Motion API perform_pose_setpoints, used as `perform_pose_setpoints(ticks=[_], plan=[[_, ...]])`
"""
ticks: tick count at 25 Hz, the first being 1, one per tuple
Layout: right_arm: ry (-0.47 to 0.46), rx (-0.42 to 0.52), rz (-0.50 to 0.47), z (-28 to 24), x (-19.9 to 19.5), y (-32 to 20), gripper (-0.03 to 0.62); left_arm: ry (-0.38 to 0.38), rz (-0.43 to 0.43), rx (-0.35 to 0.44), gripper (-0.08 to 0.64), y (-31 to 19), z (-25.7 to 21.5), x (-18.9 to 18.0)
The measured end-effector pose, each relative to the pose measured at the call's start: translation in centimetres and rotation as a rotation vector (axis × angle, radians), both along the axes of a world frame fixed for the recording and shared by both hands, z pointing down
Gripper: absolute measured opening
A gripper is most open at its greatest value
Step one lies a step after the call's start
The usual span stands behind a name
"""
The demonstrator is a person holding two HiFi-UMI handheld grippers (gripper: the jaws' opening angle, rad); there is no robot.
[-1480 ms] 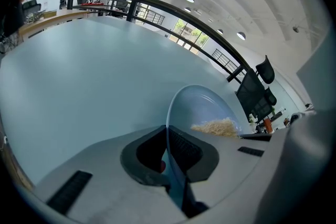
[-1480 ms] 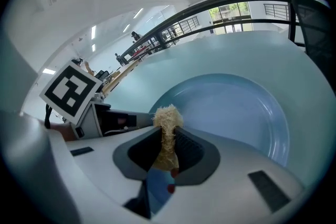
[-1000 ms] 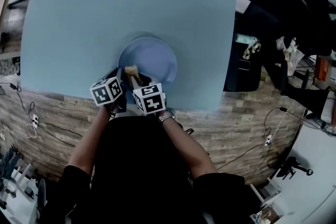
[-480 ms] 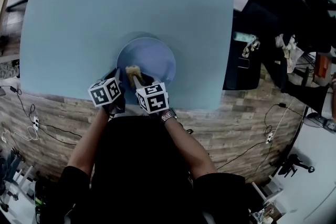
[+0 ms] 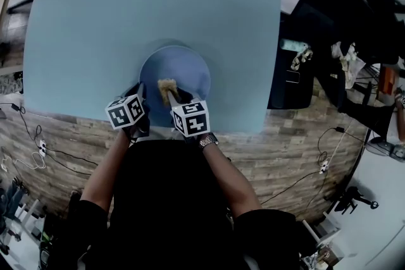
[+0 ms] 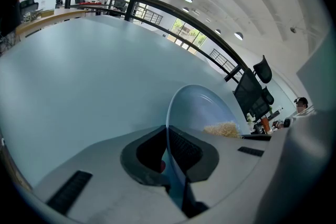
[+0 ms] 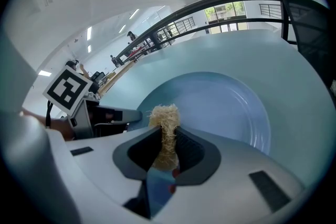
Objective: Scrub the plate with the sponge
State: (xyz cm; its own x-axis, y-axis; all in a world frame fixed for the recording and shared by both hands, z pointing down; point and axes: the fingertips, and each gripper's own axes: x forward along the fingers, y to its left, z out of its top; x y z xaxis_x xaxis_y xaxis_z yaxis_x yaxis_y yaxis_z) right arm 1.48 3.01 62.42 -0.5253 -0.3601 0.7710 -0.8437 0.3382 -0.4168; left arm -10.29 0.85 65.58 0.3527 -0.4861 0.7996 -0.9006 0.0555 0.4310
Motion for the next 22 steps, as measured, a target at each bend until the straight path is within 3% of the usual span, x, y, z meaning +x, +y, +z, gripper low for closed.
perform_pose_setpoints(ticks=[22], plan=[[0.043, 0.003, 0.119, 0.1, 6.1, -0.8, 0.072, -0.016, -0.004, 0.009, 0.011, 0.0, 0.2, -0.3]])
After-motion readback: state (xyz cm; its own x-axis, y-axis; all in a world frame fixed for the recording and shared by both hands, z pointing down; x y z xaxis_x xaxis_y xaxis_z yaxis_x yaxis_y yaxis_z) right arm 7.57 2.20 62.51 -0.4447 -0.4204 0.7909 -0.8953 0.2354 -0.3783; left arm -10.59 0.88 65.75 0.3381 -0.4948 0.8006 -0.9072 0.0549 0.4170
